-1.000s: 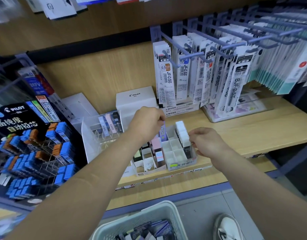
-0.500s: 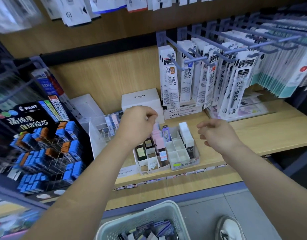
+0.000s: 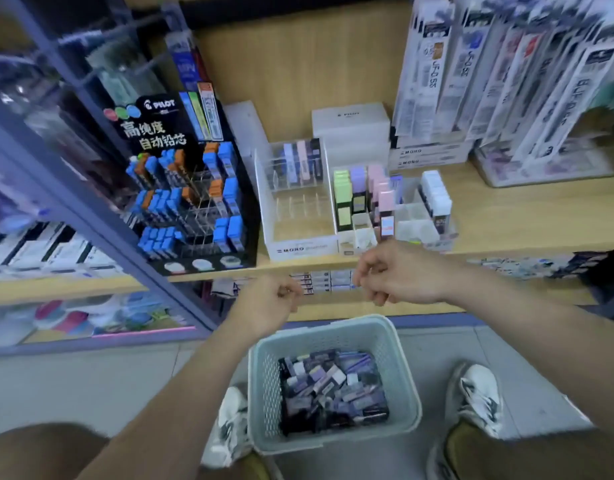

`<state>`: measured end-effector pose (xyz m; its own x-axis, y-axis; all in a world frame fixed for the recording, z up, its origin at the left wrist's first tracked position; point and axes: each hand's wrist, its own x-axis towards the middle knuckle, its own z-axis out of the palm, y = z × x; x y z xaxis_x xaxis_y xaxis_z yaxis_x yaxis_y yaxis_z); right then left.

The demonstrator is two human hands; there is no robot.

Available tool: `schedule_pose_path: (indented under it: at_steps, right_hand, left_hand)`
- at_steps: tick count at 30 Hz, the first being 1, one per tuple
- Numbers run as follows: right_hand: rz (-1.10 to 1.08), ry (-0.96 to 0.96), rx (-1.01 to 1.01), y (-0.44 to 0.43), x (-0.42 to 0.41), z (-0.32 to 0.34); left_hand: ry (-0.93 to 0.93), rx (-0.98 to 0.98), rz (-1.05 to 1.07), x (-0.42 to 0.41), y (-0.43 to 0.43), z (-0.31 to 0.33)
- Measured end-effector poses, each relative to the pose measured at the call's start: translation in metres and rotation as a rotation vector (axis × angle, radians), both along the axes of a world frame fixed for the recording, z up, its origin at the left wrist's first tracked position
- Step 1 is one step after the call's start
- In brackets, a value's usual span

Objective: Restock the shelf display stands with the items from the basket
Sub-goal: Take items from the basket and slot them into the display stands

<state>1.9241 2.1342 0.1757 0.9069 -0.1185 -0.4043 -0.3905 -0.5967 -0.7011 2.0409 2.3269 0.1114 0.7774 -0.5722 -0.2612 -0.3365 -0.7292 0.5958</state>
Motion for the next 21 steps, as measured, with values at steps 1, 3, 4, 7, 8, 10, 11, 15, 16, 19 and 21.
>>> schedule_pose_path:
  at_steps: [1,3,4,7,8,10,11,15,16,19,21]
  right_hand:
    - [0.022,0.057,0.001,0.009,-0.001,-0.015]
    - [0.002,0.158,0.025,0.024,-0.003,-0.049]
    - [-0.055,0.204,0.055,0.028,-0.004,-0.069]
    - [-0.198,0.314,0.091,0.037,-0.004,-0.133]
    - [-0.207,0.353,0.077,0.04,-0.004,-0.155]
    - [-0.214,0.42,0.046,0.045,-0.007,-0.199]
    - [-0.212,0.448,0.021,0.049,-0.009,-0.215]
    - [-0.16,0.544,0.068,0.054,-0.018,-0.285]
    - [-0.118,0.555,0.037,0.056,-0.02,-0.299]
    - [0.161,0.469,-0.263,0.063,-0.024,-0.321]
    - [0.231,0.415,-0.344,0.068,-0.024,-0.33]
  left_hand:
    - [0.026,0.074,-0.023,-0.004,0.011,-0.019]
    - [0.08,0.159,-0.06,-0.012,0.026,-0.056]
    - [0.103,0.185,-0.067,-0.016,0.032,-0.075]
    - [0.143,0.229,-0.034,-0.025,0.038,-0.124]
    - [0.162,0.276,-0.065,-0.028,0.037,-0.138]
    - [0.209,0.397,-0.185,-0.036,0.034,-0.164]
    - [0.233,0.432,-0.227,-0.039,0.034,-0.178]
    - [0.256,0.469,-0.281,-0.05,0.038,-0.241]
    - [0.254,0.463,-0.296,-0.054,0.038,-0.251]
    - [0.271,0.433,-0.308,-0.06,0.03,-0.267]
    - [0.219,0.401,-0.288,-0.062,0.024,-0.274]
